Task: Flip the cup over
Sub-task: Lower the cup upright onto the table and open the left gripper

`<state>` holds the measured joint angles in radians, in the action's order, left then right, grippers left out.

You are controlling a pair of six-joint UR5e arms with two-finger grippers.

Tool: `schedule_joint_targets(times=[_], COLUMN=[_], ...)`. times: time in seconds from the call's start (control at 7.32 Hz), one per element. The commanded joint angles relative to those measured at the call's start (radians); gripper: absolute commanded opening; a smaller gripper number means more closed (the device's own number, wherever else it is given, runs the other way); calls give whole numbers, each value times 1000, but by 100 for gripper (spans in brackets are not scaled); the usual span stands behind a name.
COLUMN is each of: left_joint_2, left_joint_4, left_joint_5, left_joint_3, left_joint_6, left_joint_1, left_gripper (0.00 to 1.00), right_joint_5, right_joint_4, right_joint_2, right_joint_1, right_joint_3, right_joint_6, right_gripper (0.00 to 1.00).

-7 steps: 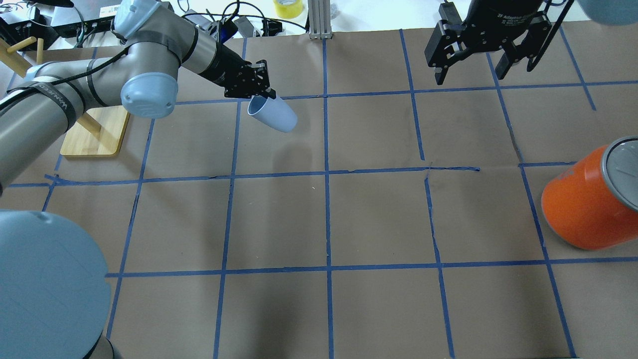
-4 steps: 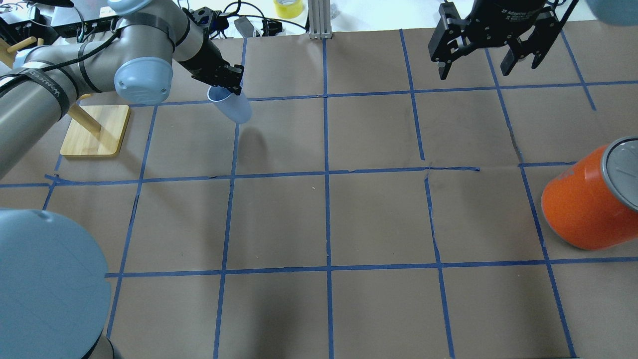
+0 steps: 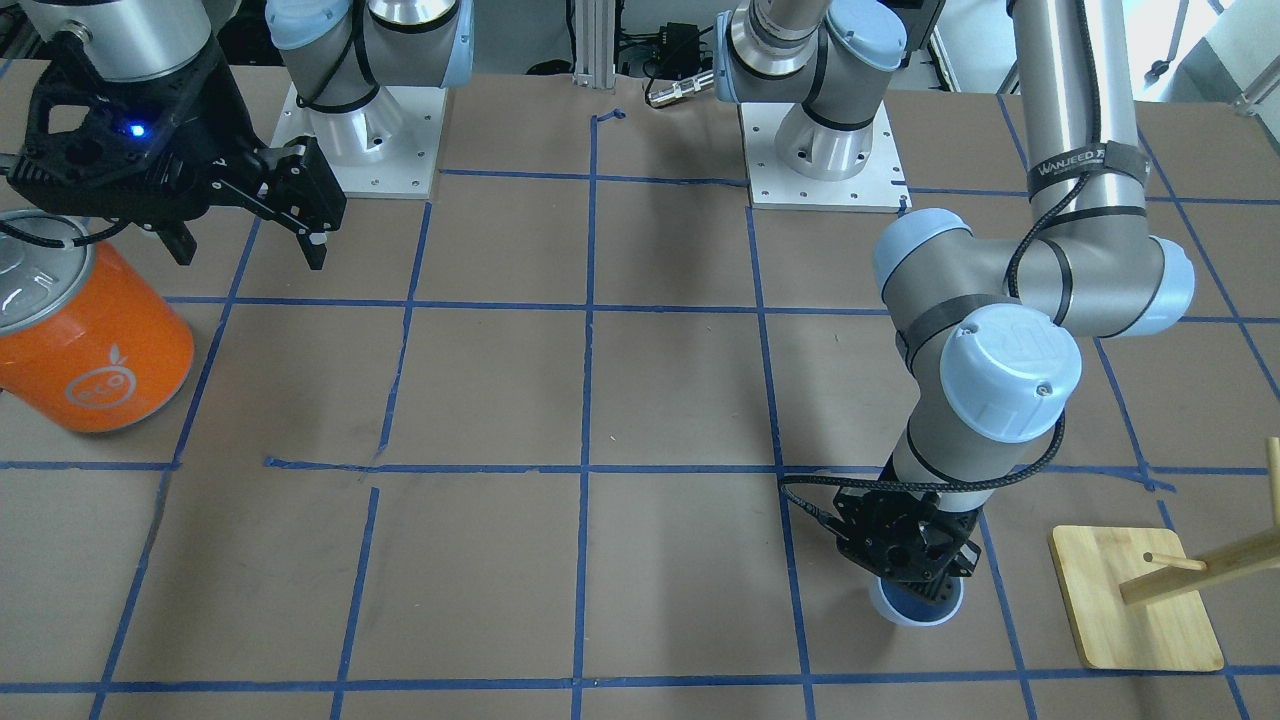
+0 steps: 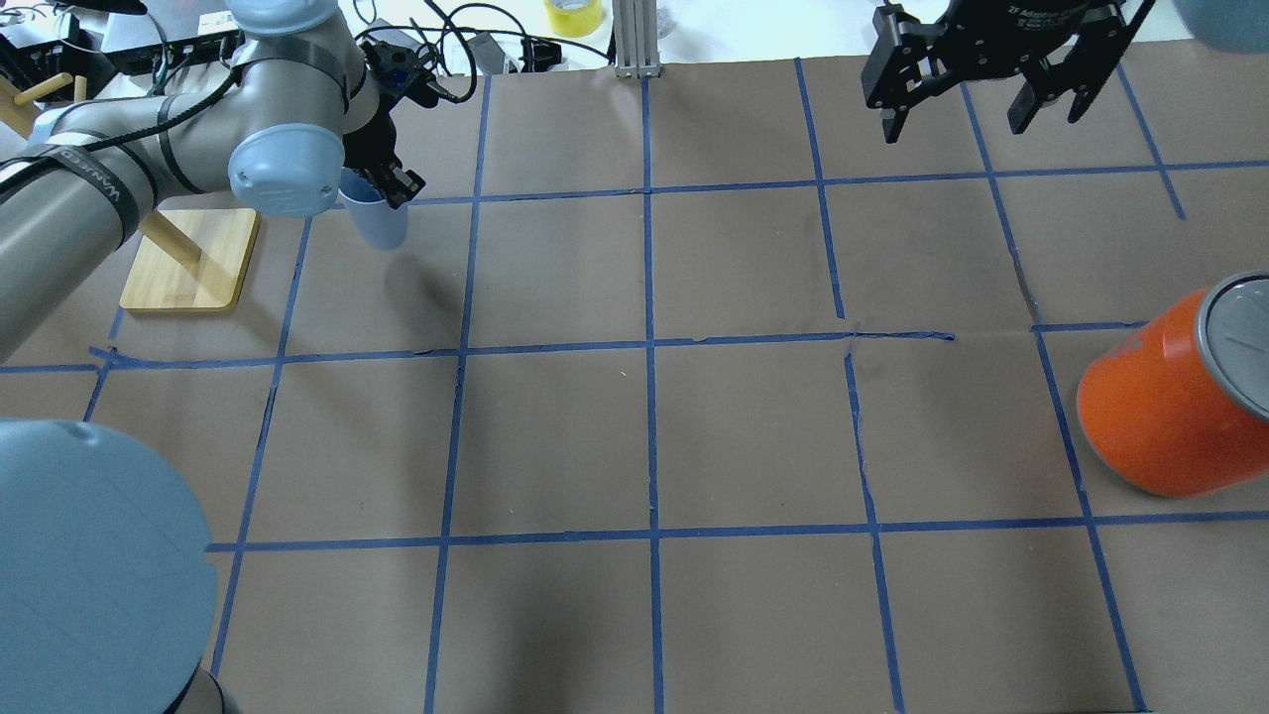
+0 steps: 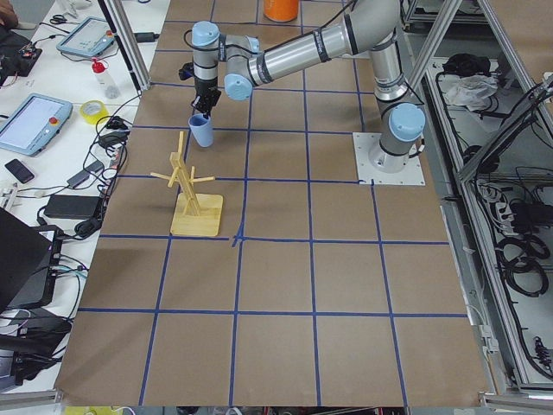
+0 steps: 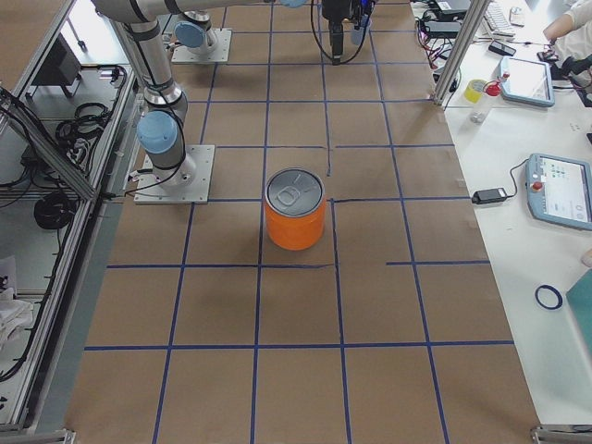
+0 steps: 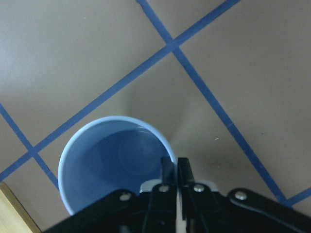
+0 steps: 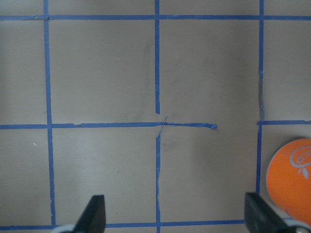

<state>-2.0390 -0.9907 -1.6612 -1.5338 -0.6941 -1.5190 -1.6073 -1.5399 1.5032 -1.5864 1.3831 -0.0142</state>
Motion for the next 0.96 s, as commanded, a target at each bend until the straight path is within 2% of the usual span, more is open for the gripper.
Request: schedule_joint_targets(times=[0.0,0.27,0.55,0.68,0.82], left_joint_2=[14,23,22,22,22], left_joint_4=[33,70,73,75,75], left_joint_5=[20,20,21,20,23], left_joint_3=[-61,-106,-109,-109,-108], left_joint_6=[-2,-2,8,24,22], left_joint_1=[32,33,31,31,33], left_gripper=[0,0,0,29,99], right_joint_5=[0,-2,-2,-2,-2], right_joint_4=[-5,-8,-8,-8,-8], right_joint_2=[0,2,3,3,3], right_joint_1=[0,0,0,0,0], right_joint_3=[-1,-1,-1,-1,-1], right_joint_6=[-1,-1,-1,-1,-1], right_gripper=[100,100,100,100,100])
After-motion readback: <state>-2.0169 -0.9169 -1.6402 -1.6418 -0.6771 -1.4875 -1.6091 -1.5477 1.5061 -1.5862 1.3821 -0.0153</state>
